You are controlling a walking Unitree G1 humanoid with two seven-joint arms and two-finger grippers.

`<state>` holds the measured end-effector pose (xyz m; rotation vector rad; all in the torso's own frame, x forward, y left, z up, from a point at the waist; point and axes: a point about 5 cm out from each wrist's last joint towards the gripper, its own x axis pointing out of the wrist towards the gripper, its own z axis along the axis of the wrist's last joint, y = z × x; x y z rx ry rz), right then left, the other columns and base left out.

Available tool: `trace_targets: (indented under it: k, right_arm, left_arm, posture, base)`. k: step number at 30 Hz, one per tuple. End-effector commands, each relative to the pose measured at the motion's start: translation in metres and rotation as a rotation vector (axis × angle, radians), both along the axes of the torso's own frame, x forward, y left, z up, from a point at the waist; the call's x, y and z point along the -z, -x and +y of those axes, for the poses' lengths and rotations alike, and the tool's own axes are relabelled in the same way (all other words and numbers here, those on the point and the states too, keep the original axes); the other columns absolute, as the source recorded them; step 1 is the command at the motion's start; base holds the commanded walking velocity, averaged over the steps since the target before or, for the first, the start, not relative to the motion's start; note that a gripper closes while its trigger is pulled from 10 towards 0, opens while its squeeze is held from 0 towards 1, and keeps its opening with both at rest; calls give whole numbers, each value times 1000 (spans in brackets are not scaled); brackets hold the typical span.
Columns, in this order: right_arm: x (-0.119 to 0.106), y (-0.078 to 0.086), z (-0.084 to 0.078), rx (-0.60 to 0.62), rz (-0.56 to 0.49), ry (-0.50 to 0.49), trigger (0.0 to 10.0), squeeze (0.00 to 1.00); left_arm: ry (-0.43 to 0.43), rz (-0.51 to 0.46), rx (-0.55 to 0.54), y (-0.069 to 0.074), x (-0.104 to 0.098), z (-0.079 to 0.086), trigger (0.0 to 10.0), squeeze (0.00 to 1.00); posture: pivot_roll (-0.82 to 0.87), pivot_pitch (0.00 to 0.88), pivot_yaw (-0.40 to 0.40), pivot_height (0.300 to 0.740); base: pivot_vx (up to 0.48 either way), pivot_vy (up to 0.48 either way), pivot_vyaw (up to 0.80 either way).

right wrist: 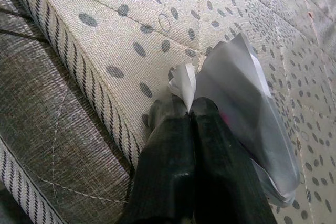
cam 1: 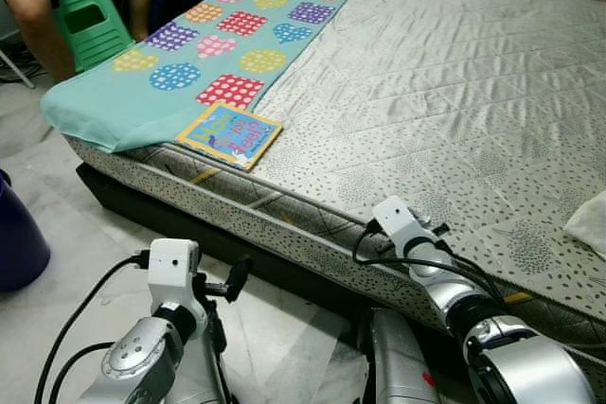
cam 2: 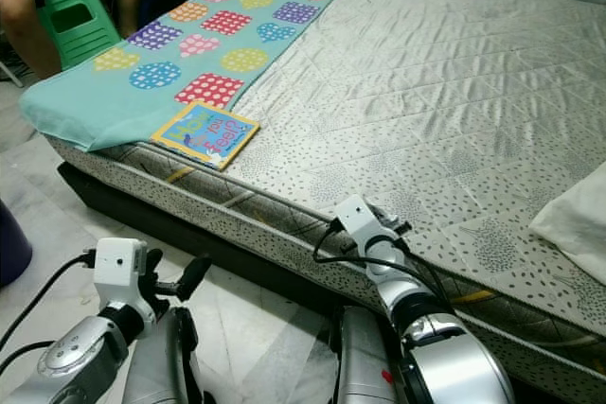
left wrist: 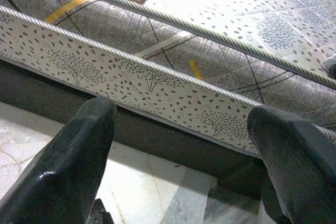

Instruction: Clean up the room

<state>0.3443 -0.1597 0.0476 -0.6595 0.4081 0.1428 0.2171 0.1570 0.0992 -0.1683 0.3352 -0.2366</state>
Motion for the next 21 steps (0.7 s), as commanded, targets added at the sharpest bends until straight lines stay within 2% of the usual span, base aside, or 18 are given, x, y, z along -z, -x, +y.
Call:
trace_targets:
  k: [1, 3, 6, 9, 10, 18, 20, 21]
  right_arm:
    - [5, 3, -4, 18, 30, -17, 0, 0]
    - [2, 1, -4, 25, 16, -38, 0, 0]
    - [-3, -1, -5, 47, 3, -136, 0, 0]
    - [-4, -1, -5, 50, -2, -164, 0, 0]
    - [-6, -2, -6, 56, -17, -212, 0, 0]
    - [-17, -1, -10, 65, -89, -360, 0, 0]
    - [-23, 1, -10, 65, -131, -421, 0, 0]
    - [-32, 3, -9, 60, -185, -462, 0, 0]
  left_arm:
    - [-7, 0, 1, -1, 1, 0, 10000, 0]
    - [30, -31, 22, -4, -5, -3, 10000, 0]
    - [59, -69, 45, -11, -12, -9, 10000, 0]
    - [61, -72, 47, -13, -12, -10, 10000, 0]
    - [59, -74, 46, -15, -10, -9, 10000, 0]
    - [54, -88, 16, -17, -8, -6, 10000, 0]
    - [45, -100, -13, -19, -7, -3, 10000, 0]
    - [37, -113, -45, -21, -8, 0, 10000, 0]
  posture:
    - [-45, 85, -16, 523]
    - [-51, 79, -16, 523]
    - [-64, 54, -13, 523]
    - [-76, 39, -10, 523]
    - [-84, 23, -8, 523]
    - [-104, 0, -3, 523]
    - [-115, 0, -1, 523]
    - [-120, 0, 1, 523]
  base:
    - [0, 0, 0]
    - [0, 0, 0]
    - [0, 0, 0]
    - [0, 0, 0]
    - [0, 0, 0]
    - [0, 0, 0]
    - [0, 0, 0]
    - [0, 0, 0]
